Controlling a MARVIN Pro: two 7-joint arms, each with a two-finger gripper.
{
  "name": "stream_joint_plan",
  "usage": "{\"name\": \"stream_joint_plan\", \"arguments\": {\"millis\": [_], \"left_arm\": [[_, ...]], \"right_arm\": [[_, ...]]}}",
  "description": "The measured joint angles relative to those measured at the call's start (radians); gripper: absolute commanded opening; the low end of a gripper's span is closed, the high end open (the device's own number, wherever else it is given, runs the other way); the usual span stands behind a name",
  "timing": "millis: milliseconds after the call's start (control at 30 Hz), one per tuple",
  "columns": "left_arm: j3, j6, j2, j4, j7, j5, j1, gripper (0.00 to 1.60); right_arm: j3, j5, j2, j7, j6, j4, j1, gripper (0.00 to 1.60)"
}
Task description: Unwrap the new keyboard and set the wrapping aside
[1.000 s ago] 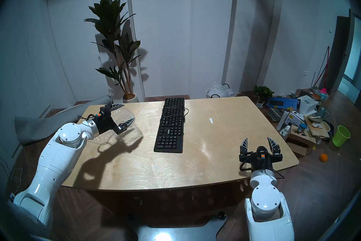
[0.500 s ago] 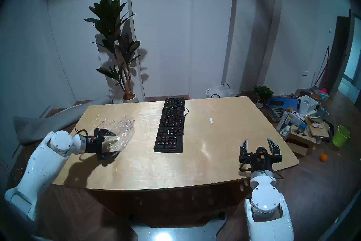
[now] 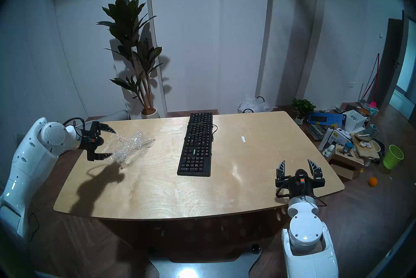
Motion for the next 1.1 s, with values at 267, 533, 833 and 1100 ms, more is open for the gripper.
{"name": "stream_joint_plan", "arguments": {"millis": [267, 533, 833, 1100], "left_arm": [[-0.027, -0.051, 0.007, -0.106, 0.098, 0.088, -0.062, 1.60], [-0.029, -0.127, -0.010, -0.142, 0.223, 0.168, -0.083, 1.60], [-0.016, -0.127, -0.044, -0.039, 0.325, 0.255, -0.042, 1.60], [0.037, -0.122, -0.060, -0.030, 0.197, 0.137, -0.005, 1.60]], "right_arm": [[0.000, 0.000, 0.000, 0.000, 0.000, 0.000, 0.001, 1.60], [0.000, 0.000, 0.000, 0.000, 0.000, 0.002, 0.002, 1.60], [0.000, 0.000, 0.000, 0.000, 0.000, 0.000, 0.002, 1.60], [0.000, 0.000, 0.000, 0.000, 0.000, -0.004, 0.001, 1.60]]}}
